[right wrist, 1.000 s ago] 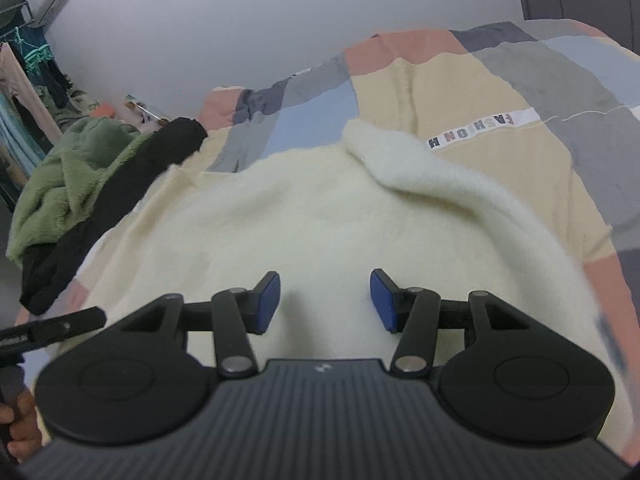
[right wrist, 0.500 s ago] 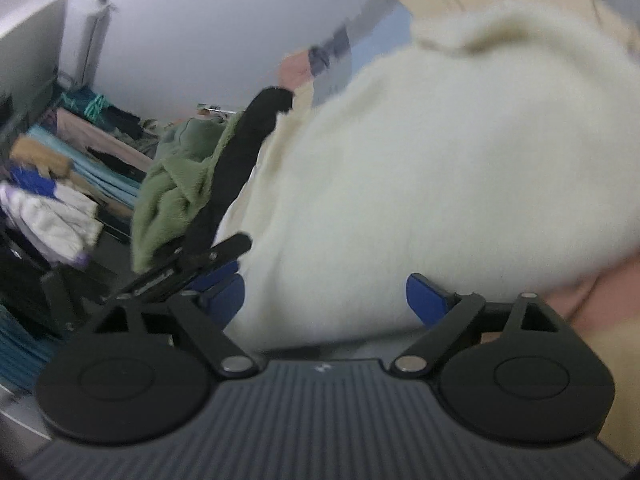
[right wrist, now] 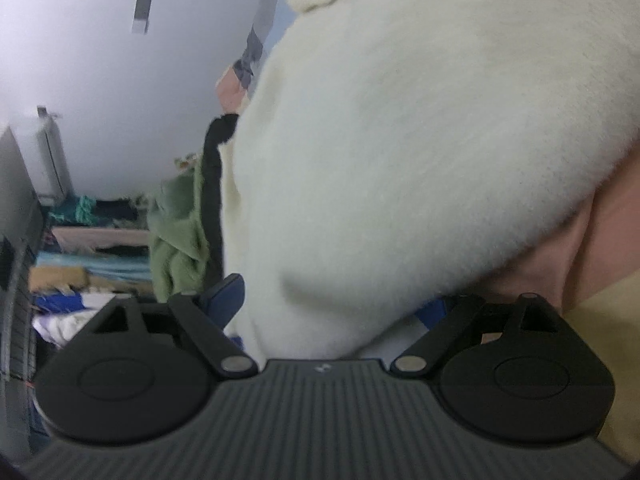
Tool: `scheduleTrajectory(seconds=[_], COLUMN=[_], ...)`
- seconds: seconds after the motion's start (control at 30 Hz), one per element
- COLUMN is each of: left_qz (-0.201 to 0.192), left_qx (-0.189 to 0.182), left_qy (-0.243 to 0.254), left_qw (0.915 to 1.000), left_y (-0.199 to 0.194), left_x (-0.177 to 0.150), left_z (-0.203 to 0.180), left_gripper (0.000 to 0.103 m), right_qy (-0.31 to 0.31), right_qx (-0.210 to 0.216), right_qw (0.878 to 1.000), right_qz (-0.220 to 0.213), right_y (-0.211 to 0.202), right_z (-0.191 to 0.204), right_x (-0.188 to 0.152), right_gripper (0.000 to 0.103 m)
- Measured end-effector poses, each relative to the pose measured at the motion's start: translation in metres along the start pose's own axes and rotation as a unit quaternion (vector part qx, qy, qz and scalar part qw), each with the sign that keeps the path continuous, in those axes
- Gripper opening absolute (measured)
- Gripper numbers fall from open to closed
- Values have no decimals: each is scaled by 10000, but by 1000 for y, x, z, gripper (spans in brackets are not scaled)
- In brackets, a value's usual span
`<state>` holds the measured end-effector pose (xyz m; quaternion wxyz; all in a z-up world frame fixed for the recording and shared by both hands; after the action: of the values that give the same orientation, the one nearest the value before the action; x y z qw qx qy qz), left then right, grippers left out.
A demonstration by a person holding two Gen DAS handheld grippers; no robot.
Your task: Fold large clothes
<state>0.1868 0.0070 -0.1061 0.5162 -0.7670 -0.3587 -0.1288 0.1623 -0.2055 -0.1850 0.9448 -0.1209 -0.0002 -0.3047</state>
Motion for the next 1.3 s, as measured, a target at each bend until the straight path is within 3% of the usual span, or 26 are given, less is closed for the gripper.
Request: scheduleTrajectory(seconds=[0.17, 0.33, 0.43, 0.53, 0.7, 0.77, 0.9, 1.0, 1.1, 1.3], left_qz=[511, 1216, 1282, 1312, 1050, 884, 743, 559, 335, 146], left_qx=[-471, -1064, -1225, -1142, -990, -927, -608, -502, -513, -706], left_qy=[-733, -1855, -2467, -3026, -3723, -3791, -3612, -3407, -3236, -2913], left_qw=[9949, 9693, 9527, 9371, 9168, 9165, 9275, 9372, 9442, 9539], left_y=[1, 27, 41, 56, 65, 64, 62, 52, 37, -10], left_x=[-26, -45, -45, -45, -45, -40, -37, -37, -33, -44], left_z=[4, 14, 26, 42, 65, 70, 74, 69, 60, 46], left_gripper=[83, 83, 83, 83, 82, 79, 49, 37, 33, 31], right_qy=[-250, -266, -153, 227, 206, 189, 84, -353, -771, -1618], right_qx=[463, 974, 826, 629, 181, 72, -170, -338, -478, -759], right_qw=[9986, 9945, 9960, 9972, 9971, 9955, 9937, 9927, 9892, 9775], right_qz=[-102, -276, -294, -333, -713, -926, -1103, -1102, -1153, -1118], right_y=[-10, -19, -15, -19, -24, -29, -32, -33, -33, -48], right_z=[25, 41, 33, 9, -7, -10, -16, -9, 0, 29], right_x=[-1, 5, 6, 1, 12, 18, 22, 18, 18, 11], right_gripper=[91, 91, 91, 90, 88, 82, 66, 51, 37, 34])
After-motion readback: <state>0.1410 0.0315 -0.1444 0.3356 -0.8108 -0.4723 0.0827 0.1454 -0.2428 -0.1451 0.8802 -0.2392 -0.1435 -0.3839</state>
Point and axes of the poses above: each gripper's, at about its wrist camera, not at the fingertips, and y roughly the way its jaws point, z to its left, x to its top, the point moved 9 cm from there along y, roughly the way its jaws point, and after that the axes turned 12 degrees about x, right-handed, at the moved point
